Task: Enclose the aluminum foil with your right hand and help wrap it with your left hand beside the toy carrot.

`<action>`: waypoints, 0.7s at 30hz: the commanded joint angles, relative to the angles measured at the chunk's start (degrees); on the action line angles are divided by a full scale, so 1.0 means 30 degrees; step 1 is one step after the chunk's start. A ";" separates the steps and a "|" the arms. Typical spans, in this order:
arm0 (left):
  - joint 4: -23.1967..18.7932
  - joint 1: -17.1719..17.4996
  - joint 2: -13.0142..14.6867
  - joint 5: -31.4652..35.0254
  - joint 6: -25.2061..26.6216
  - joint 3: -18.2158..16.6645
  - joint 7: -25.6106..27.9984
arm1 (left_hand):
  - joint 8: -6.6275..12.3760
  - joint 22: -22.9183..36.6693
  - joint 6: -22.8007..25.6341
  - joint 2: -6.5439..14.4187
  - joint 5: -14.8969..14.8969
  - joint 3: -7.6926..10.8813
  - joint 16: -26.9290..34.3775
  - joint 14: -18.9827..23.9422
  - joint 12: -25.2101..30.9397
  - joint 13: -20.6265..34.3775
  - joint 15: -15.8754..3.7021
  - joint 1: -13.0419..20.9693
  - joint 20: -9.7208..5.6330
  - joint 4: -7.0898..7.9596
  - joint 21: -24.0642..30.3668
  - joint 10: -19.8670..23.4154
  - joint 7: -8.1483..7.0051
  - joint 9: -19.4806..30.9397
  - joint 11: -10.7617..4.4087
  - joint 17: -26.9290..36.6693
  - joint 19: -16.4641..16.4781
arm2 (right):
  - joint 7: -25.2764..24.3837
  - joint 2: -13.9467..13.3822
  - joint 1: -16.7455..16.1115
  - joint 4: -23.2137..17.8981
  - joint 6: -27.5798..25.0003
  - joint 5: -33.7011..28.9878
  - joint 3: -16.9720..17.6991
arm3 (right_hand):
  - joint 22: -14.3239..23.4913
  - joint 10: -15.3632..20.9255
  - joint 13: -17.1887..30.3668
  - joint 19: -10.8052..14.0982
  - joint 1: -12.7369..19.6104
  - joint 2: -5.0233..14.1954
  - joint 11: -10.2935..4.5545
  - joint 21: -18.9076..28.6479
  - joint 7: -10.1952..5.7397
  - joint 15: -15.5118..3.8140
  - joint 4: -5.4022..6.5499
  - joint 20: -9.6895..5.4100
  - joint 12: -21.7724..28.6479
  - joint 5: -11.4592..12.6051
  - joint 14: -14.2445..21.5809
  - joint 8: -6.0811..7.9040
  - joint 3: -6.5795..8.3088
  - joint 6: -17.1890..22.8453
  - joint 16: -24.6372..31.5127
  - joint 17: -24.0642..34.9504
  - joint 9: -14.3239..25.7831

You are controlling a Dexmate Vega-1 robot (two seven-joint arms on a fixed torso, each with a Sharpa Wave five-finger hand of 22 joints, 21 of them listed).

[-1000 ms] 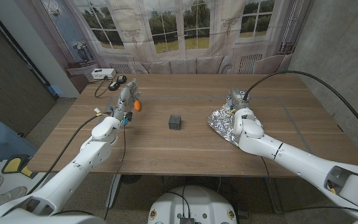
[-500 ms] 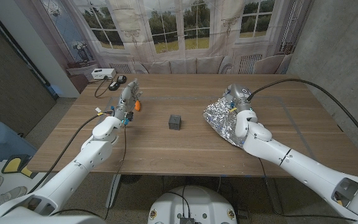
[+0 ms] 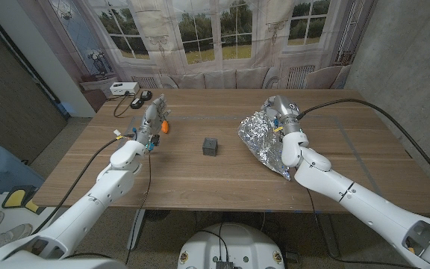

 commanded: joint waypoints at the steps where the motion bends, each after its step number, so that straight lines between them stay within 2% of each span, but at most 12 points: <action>1: -0.0347 0.0389 0.0175 -0.0081 -0.0259 -0.0225 -0.0042 | -0.0019 0.0070 0.0057 -0.0013 0.0116 -0.0031 0.0072 -0.0426 0.0005 -0.0001 0.0082 -0.0145 0.0072 0.0024 -0.0027 0.0068 0.0012 0.0053 0.0101 0.0060 0.0078 | -0.0865 0.0509 -0.0267 0.0115 0.3235 0.0539 0.0409 | 0.0070 0.0108 0.0122 0.0097 0.0040 0.0102 -0.0064 0.0207 0.0011 -0.3218 0.0016 -0.0153 0.0156 0.0150 0.0063 0.0245 -0.0052 -0.0054 -0.0092 0.0108 0.0207; 10: -0.0699 0.0734 0.0364 -0.0170 -0.0265 -0.0379 0.0010 | -0.0023 0.0069 0.0055 -0.0008 0.0123 -0.0050 0.0075 -0.0406 0.0001 -0.0003 0.0085 -0.0161 0.0078 0.0006 -0.0053 0.0067 -0.0004 0.0051 0.0088 0.0057 0.0102 | -0.1143 0.1172 -0.0129 0.0712 0.4902 0.0889 0.0512 | 0.0083 0.0102 0.0265 0.0077 0.0059 0.0093 -0.0097 0.0257 -0.0032 -0.3207 0.0026 -0.0187 0.0221 0.0238 0.0120 0.0498 -0.0198 -0.0144 -0.0220 0.0151 0.0494; 11: -0.0751 0.0785 0.0392 -0.0177 -0.0251 -0.0398 0.0035 | -0.0023 0.0069 0.0054 -0.0008 0.0124 -0.0053 0.0070 -0.0418 0.0001 -0.0004 0.0088 -0.0164 0.0077 0.0003 -0.0058 0.0068 -0.0002 0.0051 0.0096 0.0057 0.0103 | -0.1122 0.1256 -0.0108 0.0754 0.5014 0.0949 0.0522 | 0.0085 0.0164 0.0288 0.0112 0.0080 0.0109 0.0094 0.0281 -0.0003 -0.3220 0.0021 -0.0160 0.0258 0.0257 0.0123 0.0547 -0.0205 -0.0135 -0.0251 0.0154 0.0539; 12: -0.0778 0.0830 0.0401 -0.0203 -0.0269 -0.0424 0.0034 | -0.0022 0.0069 0.0059 -0.0008 0.0124 -0.0056 0.0072 -0.0412 0.0002 -0.0004 0.0078 -0.0166 0.0077 0.0001 -0.0062 0.0072 -0.0011 0.0051 0.0087 0.0056 0.0106 | -0.1090 0.1302 -0.0076 0.0813 0.5203 0.0997 0.0519 | 0.0087 0.0105 0.0321 0.0078 0.0070 0.0104 -0.0067 0.0283 -0.0008 -0.3216 0.0032 -0.0186 0.0249 0.0271 0.0151 0.0591 -0.0254 -0.0176 -0.0263 0.0178 0.0596; 21: -0.1001 0.1208 0.0475 -0.0276 -0.0473 -0.0623 0.0154 | -0.0017 0.0070 0.0077 0.0000 0.0131 -0.0075 0.0070 -0.0406 0.0002 -0.0007 0.0081 -0.0184 0.0075 -0.0015 -0.0088 0.0078 0.0016 0.0050 0.0083 0.0055 0.0130 | -0.0760 0.1947 0.0382 0.1517 0.6647 0.1365 0.0324 | 0.0095 0.0109 0.0428 0.0075 0.0085 0.0122 -0.0093 0.0331 -0.0009 -0.3215 0.0047 -0.0185 0.0299 0.0339 0.0171 0.0672 -0.0355 -0.0228 -0.0382 0.0211 0.0626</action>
